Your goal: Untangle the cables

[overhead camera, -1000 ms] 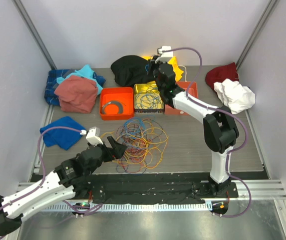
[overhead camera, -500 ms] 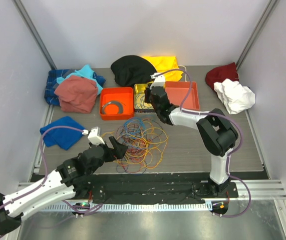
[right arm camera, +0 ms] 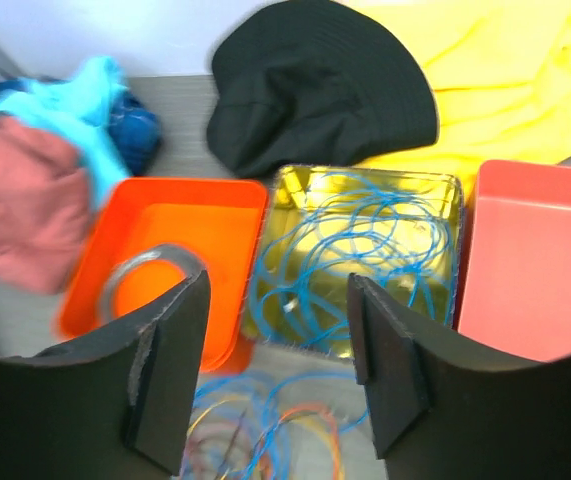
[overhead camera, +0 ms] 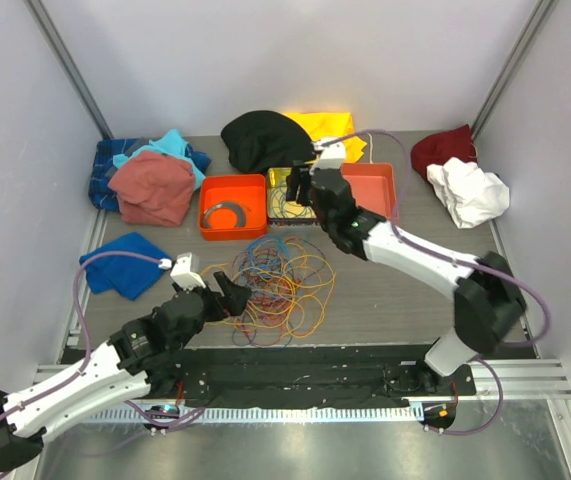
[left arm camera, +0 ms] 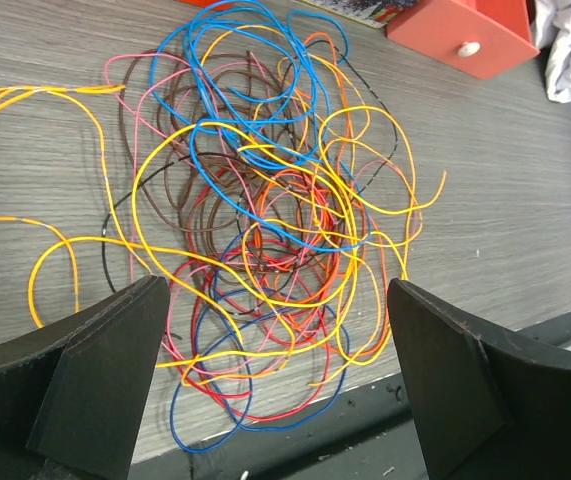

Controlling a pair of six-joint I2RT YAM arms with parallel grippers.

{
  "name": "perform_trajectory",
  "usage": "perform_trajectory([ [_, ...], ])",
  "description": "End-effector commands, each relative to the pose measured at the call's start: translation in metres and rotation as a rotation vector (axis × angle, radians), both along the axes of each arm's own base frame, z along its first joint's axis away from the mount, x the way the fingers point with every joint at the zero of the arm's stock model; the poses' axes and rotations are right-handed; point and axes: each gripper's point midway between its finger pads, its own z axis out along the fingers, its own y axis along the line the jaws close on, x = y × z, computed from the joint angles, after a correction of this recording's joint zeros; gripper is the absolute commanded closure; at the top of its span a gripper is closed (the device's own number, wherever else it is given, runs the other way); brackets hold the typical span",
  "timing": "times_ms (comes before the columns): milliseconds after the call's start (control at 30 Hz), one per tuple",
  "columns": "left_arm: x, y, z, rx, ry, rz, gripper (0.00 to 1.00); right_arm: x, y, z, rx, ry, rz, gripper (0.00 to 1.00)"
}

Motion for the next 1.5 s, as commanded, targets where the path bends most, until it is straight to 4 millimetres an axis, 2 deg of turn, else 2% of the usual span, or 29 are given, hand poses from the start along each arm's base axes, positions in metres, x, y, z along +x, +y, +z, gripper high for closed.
perform_trajectory([
  [0, 0.009, -0.001, 0.024, 0.002, -0.061, 0.017, 0.04, -0.051, -0.018, 0.000, 0.105, 0.059, 0.063, 0.38],
  [33, 0.010, 0.000, 0.024, 0.006, -0.061, 0.019, 0.04, -0.063, -0.015, -0.008, 0.137, 0.086, 0.102, 0.39],
  [67, 0.010, 0.000, 0.024, 0.009, -0.062, 0.023, 0.04, -0.077, -0.019, -0.038, 0.123, 0.142, 0.124, 0.41],
  [100, 0.011, 0.000, 0.023, 0.011, -0.062, 0.026, 0.04, -0.088, -0.015, -0.040, 0.148, 0.153, 0.176, 0.41],
  [133, 0.012, 0.001, 0.023, 0.015, -0.062, 0.031, 0.04, -0.103, -0.016, -0.066, 0.130, 0.201, 0.200, 0.42],
  [233, 0.016, 0.000, 0.024, 0.016, -0.071, 0.051, 0.04, -0.124, -0.009, -0.089, 0.121, 0.251, 0.247, 0.44],
  [500, 0.032, -0.008, 0.039, 0.056, -0.077, 0.092, 0.04, -0.143, 0.034, -0.109, 0.118, 0.323, 0.411, 0.49],
  [633, 0.030, -0.012, 0.036, 0.037, -0.052, 0.087, 0.04, -0.139, 0.046, -0.118, 0.117, 0.332, 0.422, 0.50],
  [667, 0.028, -0.010, 0.033, 0.030, -0.049, 0.090, 0.04, -0.137, 0.047, -0.129, 0.100, 0.350, 0.418, 0.50],
  [700, 0.027, -0.009, 0.033, 0.021, -0.047, 0.090, 0.04, -0.133, 0.050, -0.128, 0.095, 0.346, 0.419, 0.50],
  [767, 0.025, -0.007, 0.032, -0.005, -0.048, 0.093, 0.04, -0.129, 0.052, -0.143, 0.067, 0.369, 0.409, 0.52],
  [967, 0.017, 0.000, 0.025, -0.019, -0.025, 0.095, 0.04, -0.112, 0.058, -0.163, 0.036, 0.372, 0.363, 0.56],
  [1200, 0.013, 0.003, 0.022, -0.028, -0.019, 0.093, 0.04, -0.094, 0.067, -0.171, 0.015, 0.366, 0.329, 0.58],
  [1233, 0.013, 0.003, 0.023, -0.030, -0.019, 0.090, 0.04, -0.094, 0.068, -0.177, 0.004, 0.376, 0.327, 0.59],
  [1467, 0.011, 0.002, 0.018, -0.024, -0.011, 0.082, 0.04, -0.086, 0.066, -0.185, -0.003, 0.371, 0.286, 0.60],
])
